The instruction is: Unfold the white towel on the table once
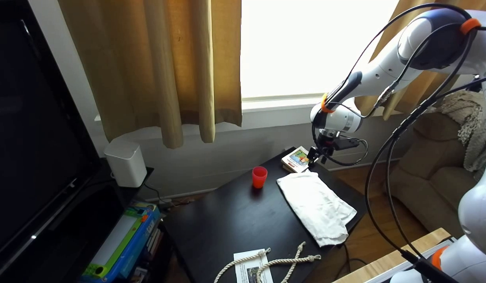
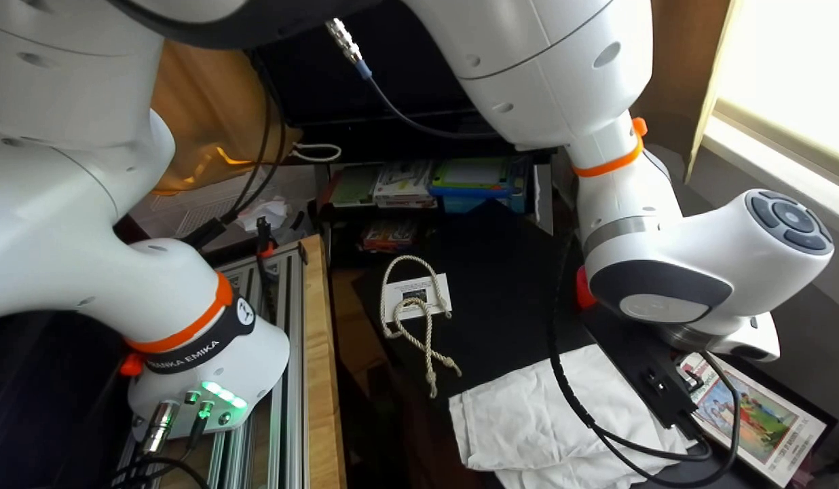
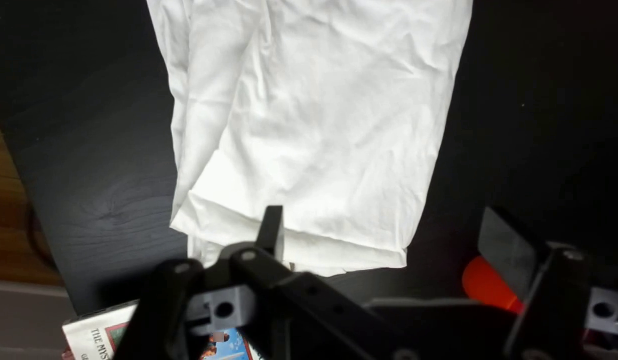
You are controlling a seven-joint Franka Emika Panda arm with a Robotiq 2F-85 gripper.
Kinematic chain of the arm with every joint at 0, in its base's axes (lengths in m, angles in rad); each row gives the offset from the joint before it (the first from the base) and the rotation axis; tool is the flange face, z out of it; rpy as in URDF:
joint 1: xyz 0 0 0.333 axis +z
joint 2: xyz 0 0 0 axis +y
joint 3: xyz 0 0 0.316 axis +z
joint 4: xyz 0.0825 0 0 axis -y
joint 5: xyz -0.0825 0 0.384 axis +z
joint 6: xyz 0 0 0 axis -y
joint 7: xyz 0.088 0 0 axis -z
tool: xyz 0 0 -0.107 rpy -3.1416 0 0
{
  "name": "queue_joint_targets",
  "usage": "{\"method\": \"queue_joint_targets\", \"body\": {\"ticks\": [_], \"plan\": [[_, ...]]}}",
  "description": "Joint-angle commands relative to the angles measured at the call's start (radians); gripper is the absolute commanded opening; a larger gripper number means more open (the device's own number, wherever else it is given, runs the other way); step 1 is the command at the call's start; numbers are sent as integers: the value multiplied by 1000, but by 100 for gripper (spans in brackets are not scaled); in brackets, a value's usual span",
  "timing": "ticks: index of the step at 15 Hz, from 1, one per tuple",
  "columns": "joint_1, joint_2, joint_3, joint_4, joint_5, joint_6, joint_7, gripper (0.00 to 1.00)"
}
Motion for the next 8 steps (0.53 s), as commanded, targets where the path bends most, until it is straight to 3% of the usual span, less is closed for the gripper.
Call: {"method": "queue_joint_targets", "body": {"ticks": [1,8], "plan": [[-18,87,-12,88,-28,-23,26,100],[-84,297,32,290,-53,7,-108,100]]}}
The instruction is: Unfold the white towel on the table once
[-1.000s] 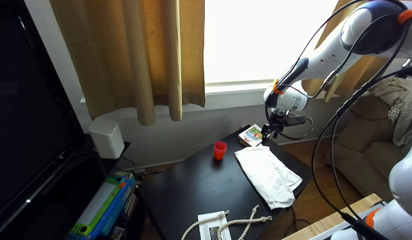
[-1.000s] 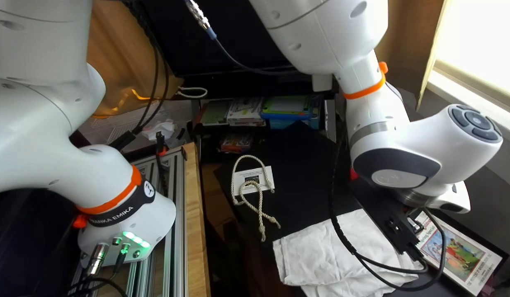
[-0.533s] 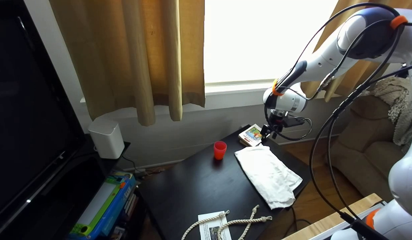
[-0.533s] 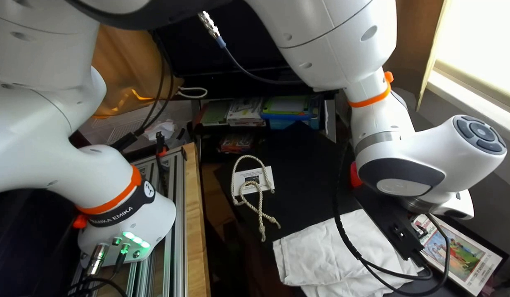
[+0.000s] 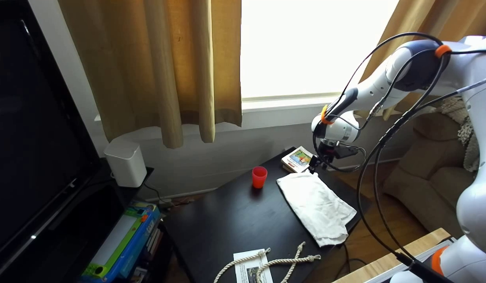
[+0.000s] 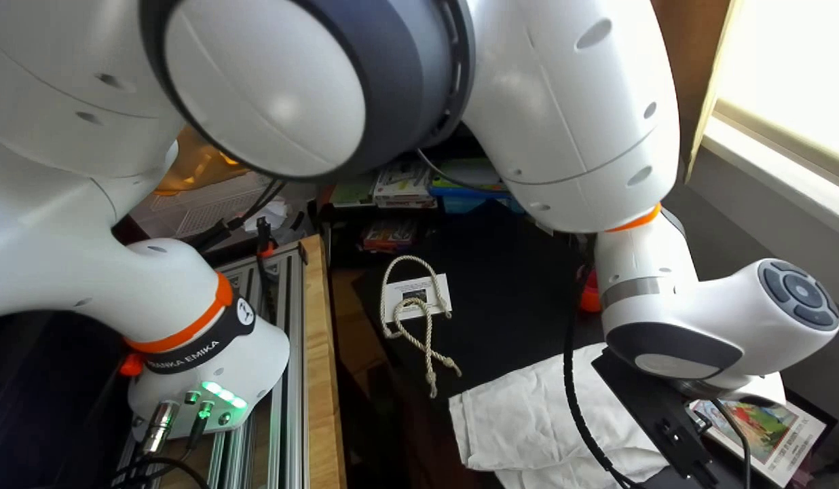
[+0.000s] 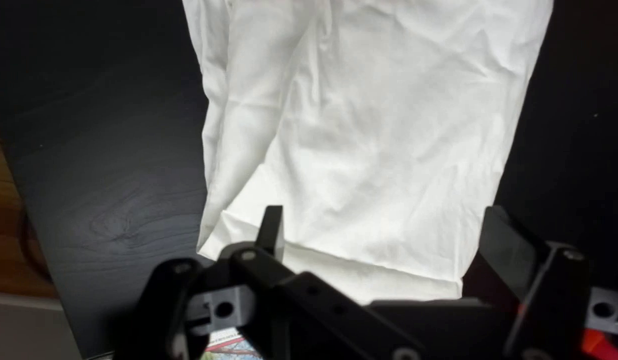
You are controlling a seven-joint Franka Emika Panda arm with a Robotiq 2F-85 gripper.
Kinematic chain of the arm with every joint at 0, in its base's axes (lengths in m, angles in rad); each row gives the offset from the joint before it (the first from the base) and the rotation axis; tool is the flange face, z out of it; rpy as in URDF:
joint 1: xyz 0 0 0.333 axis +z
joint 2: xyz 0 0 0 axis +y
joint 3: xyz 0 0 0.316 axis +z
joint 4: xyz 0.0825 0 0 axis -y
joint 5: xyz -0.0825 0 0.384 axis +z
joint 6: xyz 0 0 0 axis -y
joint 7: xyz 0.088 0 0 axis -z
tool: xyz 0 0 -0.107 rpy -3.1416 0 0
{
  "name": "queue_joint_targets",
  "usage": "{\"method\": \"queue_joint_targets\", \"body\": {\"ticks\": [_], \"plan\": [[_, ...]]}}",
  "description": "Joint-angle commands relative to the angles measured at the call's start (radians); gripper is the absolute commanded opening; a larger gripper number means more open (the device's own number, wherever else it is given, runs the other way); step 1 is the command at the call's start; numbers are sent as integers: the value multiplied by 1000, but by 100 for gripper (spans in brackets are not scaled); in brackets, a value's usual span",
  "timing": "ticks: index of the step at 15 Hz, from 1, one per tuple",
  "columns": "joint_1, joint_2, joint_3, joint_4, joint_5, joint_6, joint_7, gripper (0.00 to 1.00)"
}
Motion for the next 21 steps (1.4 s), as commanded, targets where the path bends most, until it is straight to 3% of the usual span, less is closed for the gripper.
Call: {"method": "queue_joint_targets", "body": {"ticks": [1,15,21], "plan": [[-43,137,35,147,-22,21,-61,100],[-63,420,45,532,-27,-33,-152,99],[-60,479,40,638,-29,-91,-172,46]]}}
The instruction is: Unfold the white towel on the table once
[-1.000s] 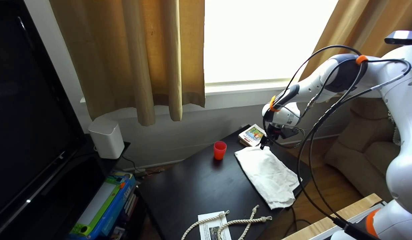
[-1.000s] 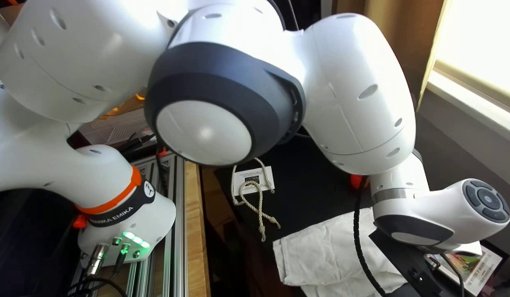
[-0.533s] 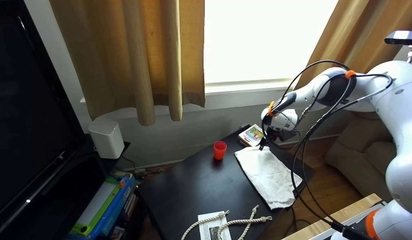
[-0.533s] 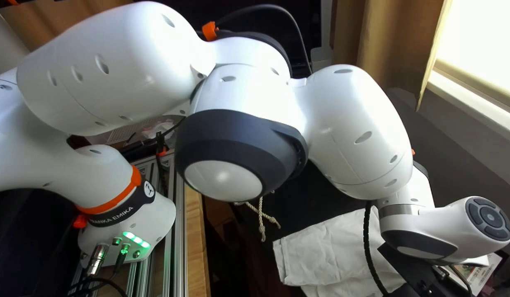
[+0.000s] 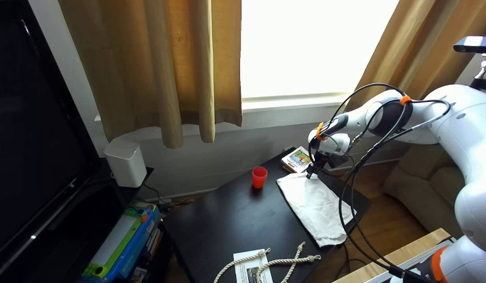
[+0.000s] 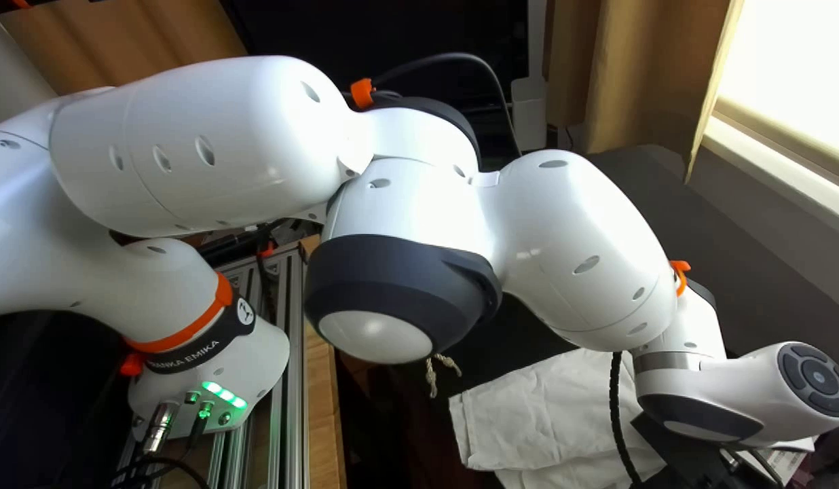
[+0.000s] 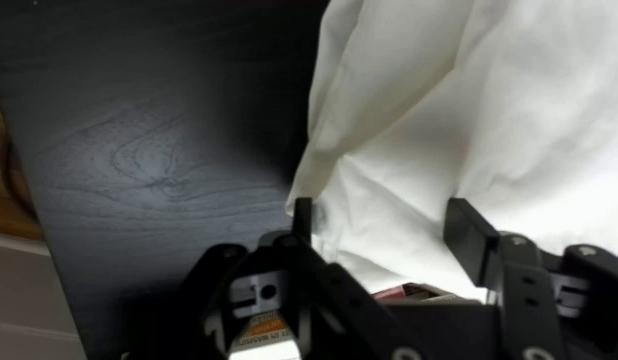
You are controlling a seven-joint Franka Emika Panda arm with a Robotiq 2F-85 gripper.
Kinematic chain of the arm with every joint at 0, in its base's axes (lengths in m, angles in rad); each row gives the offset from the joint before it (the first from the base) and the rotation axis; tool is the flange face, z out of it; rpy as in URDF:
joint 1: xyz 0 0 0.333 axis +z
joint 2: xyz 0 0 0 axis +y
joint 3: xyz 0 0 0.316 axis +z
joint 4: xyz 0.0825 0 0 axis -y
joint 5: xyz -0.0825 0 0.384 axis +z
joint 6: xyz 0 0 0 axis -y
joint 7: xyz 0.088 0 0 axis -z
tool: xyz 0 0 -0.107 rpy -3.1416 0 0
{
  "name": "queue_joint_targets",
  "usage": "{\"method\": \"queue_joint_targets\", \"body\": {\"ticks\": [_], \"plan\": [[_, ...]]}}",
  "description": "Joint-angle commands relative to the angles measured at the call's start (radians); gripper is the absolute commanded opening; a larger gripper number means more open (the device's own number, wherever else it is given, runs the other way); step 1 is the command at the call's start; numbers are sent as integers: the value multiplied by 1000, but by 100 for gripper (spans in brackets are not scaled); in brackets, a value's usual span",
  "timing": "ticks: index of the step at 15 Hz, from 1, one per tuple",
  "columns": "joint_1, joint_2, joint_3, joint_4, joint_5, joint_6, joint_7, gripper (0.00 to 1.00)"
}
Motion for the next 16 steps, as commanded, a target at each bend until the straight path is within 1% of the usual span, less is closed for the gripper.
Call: {"method": "queue_joint_targets", "body": {"ticks": [1,3,4,6,7,12,16], "plan": [[-13,63,9,104,-16,-56,-27,37],[-11,74,5,129,-16,-78,-36,23],[-11,30,2,69,-12,-66,-42,15],[1,29,-11,82,-18,-77,-35,0],[11,30,-22,91,-26,-79,-27,0],[56,-21,-61,47,-49,-87,-8,1],[89,-72,-64,0,-57,-129,-19,1]]}}
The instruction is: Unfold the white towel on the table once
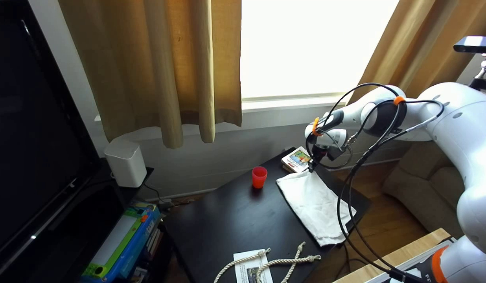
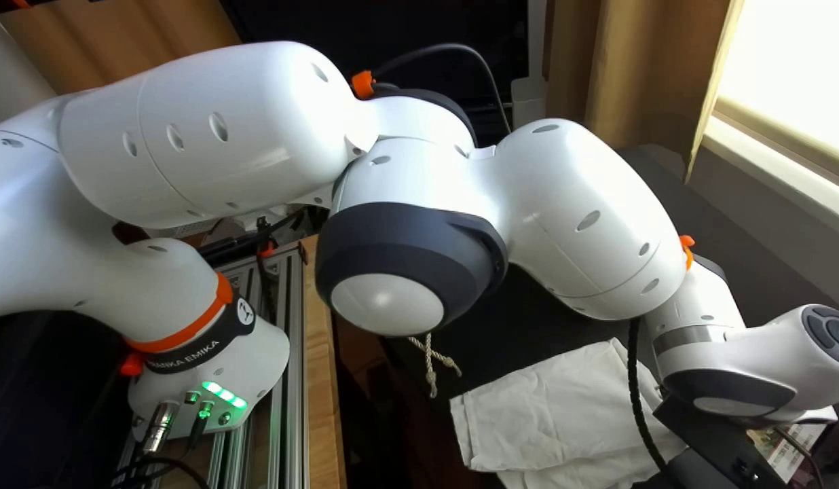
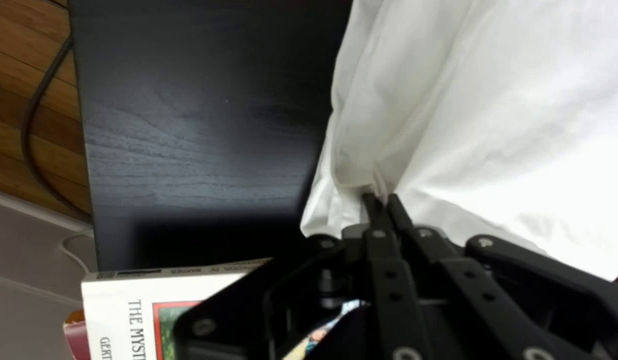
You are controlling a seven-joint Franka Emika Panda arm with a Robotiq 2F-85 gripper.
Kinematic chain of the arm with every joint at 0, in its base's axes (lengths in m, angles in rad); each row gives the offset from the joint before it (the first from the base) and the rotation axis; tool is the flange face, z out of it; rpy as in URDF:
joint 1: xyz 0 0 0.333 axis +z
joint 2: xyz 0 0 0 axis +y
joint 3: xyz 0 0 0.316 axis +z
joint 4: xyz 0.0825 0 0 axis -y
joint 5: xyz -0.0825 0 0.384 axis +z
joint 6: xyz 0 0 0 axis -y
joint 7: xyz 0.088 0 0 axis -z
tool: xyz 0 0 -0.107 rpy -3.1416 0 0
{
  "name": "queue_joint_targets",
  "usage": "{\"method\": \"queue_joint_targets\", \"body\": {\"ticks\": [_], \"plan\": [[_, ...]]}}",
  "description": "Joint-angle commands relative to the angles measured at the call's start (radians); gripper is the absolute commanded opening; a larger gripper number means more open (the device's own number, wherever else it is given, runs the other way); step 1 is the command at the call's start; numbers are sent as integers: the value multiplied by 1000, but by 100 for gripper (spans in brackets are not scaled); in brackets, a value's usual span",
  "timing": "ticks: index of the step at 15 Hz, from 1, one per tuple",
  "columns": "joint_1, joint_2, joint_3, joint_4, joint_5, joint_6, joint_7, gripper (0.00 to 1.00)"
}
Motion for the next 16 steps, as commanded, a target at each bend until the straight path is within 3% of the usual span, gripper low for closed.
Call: {"method": "queue_joint_targets", "body": {"ticks": [1,10,16], "plan": [[31,-68,-11,-74,-19,-65,3,1],[99,-258,-7,-302,3,-109,51,1],[117,-362,54,-462,12,-112,118,1]]}}
